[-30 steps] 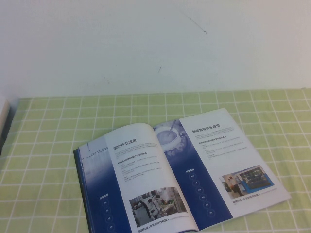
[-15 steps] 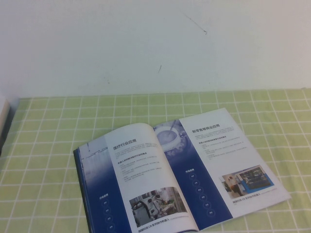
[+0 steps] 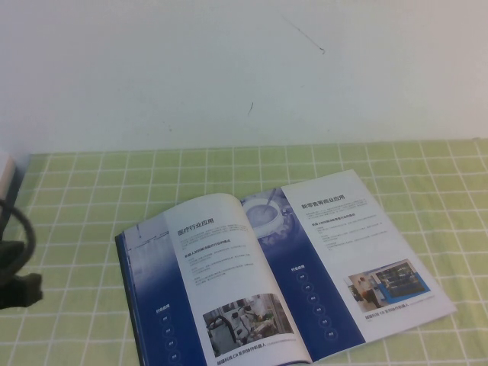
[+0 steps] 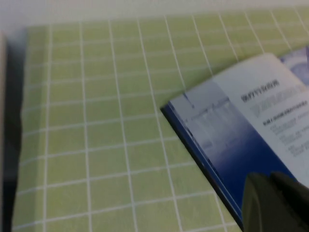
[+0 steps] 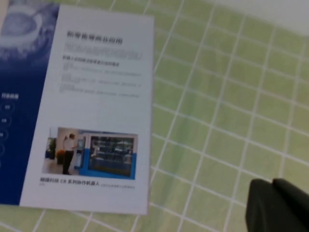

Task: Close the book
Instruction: 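Close the open booklet and leave it lying on the table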

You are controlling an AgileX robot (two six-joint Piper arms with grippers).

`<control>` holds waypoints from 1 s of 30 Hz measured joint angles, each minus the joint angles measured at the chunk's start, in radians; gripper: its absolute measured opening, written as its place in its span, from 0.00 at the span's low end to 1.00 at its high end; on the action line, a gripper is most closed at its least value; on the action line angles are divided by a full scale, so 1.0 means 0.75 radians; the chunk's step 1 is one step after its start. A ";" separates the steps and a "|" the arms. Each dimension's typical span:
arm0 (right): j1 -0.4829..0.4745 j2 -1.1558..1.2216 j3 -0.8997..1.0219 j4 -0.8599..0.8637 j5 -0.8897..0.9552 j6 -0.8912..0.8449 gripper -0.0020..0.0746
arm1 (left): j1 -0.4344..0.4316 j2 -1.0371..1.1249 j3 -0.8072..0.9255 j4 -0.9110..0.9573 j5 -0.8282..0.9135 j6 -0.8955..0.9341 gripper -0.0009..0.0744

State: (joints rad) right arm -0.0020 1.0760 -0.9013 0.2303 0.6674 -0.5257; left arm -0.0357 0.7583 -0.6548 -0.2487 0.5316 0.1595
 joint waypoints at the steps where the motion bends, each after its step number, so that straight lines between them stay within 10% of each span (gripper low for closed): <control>1: 0.008 0.079 -0.032 0.024 0.010 -0.044 0.02 | 0.000 0.069 -0.020 -0.033 0.041 0.036 0.01; 15: 0.379 0.976 -0.215 0.119 -0.134 -0.155 0.02 | -0.086 0.615 -0.061 -0.140 0.157 0.260 0.01; 30: 0.397 1.142 -0.232 0.198 -0.220 -0.157 0.02 | -0.108 0.904 -0.069 -0.234 0.061 0.246 0.01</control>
State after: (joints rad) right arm 0.2960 1.9328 -1.0753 0.3790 0.5023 -0.6437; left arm -0.1168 1.4361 -0.7062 -0.4244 0.5773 0.3438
